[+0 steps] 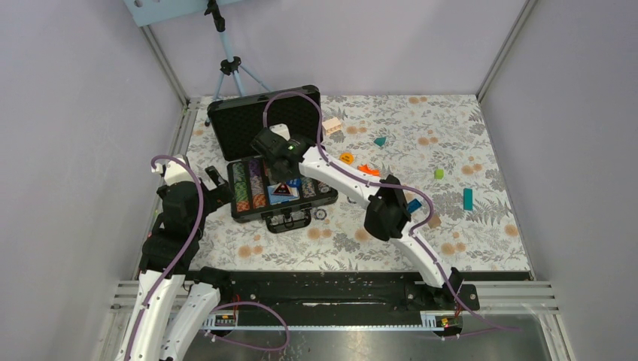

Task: Pack up texas hold em set

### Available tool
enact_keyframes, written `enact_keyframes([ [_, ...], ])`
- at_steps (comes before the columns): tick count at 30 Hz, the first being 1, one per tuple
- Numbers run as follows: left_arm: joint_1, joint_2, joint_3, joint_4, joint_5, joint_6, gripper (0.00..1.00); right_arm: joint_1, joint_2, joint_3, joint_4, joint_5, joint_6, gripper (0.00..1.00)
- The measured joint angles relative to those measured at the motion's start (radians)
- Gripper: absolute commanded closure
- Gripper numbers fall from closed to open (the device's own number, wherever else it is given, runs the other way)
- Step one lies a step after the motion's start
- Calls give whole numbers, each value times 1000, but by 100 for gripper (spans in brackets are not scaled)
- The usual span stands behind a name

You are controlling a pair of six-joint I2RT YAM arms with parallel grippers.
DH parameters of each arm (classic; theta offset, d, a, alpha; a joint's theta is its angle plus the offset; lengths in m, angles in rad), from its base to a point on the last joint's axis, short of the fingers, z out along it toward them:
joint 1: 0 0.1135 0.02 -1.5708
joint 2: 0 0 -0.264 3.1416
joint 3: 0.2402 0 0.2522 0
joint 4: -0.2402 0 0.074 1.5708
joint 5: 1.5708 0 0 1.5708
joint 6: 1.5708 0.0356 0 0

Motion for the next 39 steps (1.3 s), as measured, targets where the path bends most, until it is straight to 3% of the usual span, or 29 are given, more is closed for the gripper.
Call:
enact_keyframes([
  [10, -1, 0, 0, 0, 0, 0, 1, -2, 5, -35, 43, -14, -10, 33],
  [18, -3, 1, 0, 0, 0, 0, 1, -48, -216, -418, 160, 15, -11, 28],
  [21, -4, 1, 0, 0, 0, 1, 1, -102, -375, -587, 216, 24, -6, 21],
  [24, -6, 1, 0, 0, 0, 3, 1, -179, -525, -723, 270, 36, -5, 1],
  [29, -8, 3, 0, 0, 0, 4, 1, -272, -636, -863, 321, 77, -9, 0],
  [39, -8, 23, 0, 0, 0, 4, 1, -382, -644, -988, 325, 58, -5, 1],
])
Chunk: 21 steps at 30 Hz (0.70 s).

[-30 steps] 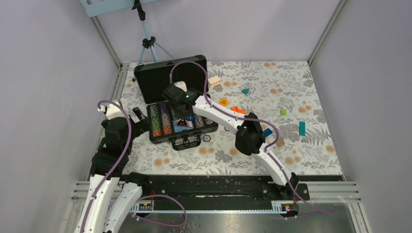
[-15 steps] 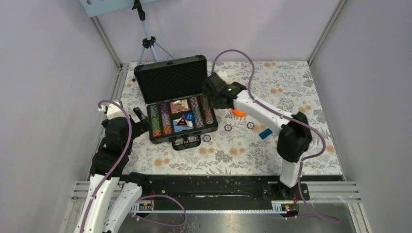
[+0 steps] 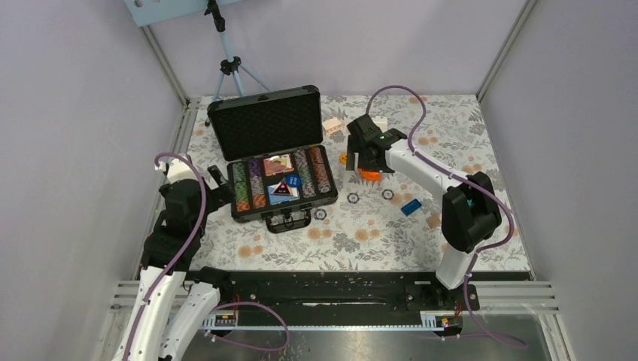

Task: Pack up texas hold em set

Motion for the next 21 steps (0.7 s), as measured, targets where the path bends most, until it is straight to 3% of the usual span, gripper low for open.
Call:
enact_keyframes([
  [5, 0, 3, 0, 0, 0, 0, 1, -63, 23, 24, -7, -29, -15, 4],
  [13, 0, 15, 0, 0, -2, 0, 1, -68, 274, 307, -27, -64, -77, 8],
  [21, 0, 23, 0, 0, -2, 1, 1, -74, 466, 488, -56, -89, -69, 12],
])
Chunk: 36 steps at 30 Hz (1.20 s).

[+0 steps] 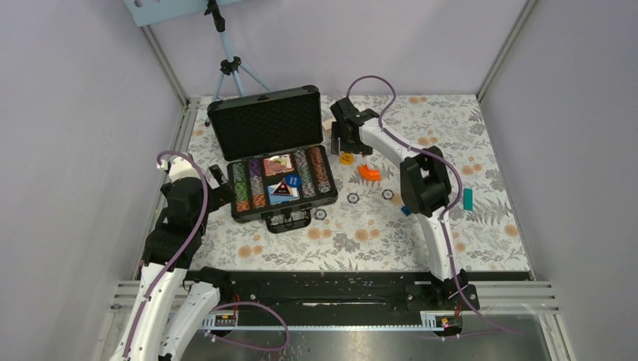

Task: Pack up texas hold em set

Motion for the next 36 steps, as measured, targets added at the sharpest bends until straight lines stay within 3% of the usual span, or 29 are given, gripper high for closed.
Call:
enact_keyframes([
  [6, 0, 3, 0, 0, 0, 2, 1, -3, 159, 206, -61, -29, 15, 15],
  [11, 0, 3, 0, 0, 0, 2, 1, -4, 259, 348, -132, -38, 29, 26],
  [22, 0, 3, 0, 0, 0, 2, 1, -5, 279, 382, -233, -37, 60, 45],
  [32, 0, 3, 0, 0, 0, 2, 1, -16, 297, 404, -275, -37, 63, 49],
  [36, 0, 3, 0, 0, 0, 2, 1, -27, 301, 409, -287, -36, 63, 42],
])
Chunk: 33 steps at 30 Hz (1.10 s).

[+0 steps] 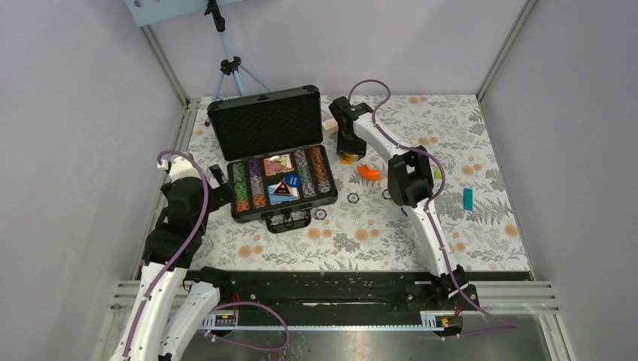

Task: Pack up texas hold em set

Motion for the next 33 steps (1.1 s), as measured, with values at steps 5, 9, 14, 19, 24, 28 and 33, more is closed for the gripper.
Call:
enact_keyframes([
  [5, 0, 0, 0, 0, 0, 0, 1, -12, -7, -16, 24, -6, -1, 40],
  [9, 0, 0, 0, 0, 0, 0, 1, -14, -66, -129, 112, -33, 0, 39],
  [14, 0, 0, 0, 0, 0, 0, 1, -14, -126, -214, 219, -59, 3, 41],
  [19, 0, 0, 0, 0, 0, 0, 1, -15, -127, -170, 266, -74, 8, 50],
  [24, 0, 6, 0, 0, 0, 0, 1, -24, -84, -63, 282, -127, 44, 58],
  [28, 0, 10, 0, 0, 0, 1, 1, -41, -37, -46, 291, -171, 87, 66],
  [33, 0, 13, 0, 0, 0, 1, 1, -71, 8, -47, 300, -226, 131, 85],
])
